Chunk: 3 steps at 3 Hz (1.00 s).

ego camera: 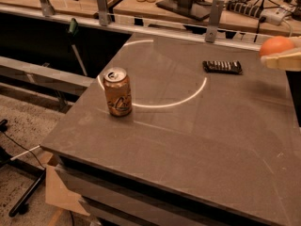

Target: Move orange near rxbar chocolate

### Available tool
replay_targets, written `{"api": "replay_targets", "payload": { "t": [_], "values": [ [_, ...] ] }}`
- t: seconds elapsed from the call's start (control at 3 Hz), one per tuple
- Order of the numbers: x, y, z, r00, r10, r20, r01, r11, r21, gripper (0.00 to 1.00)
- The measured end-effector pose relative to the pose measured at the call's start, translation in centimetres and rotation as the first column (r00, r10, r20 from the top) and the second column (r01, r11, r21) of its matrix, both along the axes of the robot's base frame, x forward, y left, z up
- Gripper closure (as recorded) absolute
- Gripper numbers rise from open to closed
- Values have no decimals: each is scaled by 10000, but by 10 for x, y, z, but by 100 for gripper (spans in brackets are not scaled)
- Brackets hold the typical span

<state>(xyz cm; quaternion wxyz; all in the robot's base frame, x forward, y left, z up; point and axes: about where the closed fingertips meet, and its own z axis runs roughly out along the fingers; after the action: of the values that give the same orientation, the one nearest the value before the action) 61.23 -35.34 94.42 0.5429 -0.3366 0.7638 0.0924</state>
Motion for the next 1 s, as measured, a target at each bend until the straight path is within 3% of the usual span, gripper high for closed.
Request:
{"api": "replay_targets", "payload": {
  "t": [0.67,1.0],
  "values": [
    [44,-17,-50,9938,-591,-938,626,9974,349,100],
    [53,-17,-72,9860,-718,-1503,792,9959,435,90]
  ]
}}
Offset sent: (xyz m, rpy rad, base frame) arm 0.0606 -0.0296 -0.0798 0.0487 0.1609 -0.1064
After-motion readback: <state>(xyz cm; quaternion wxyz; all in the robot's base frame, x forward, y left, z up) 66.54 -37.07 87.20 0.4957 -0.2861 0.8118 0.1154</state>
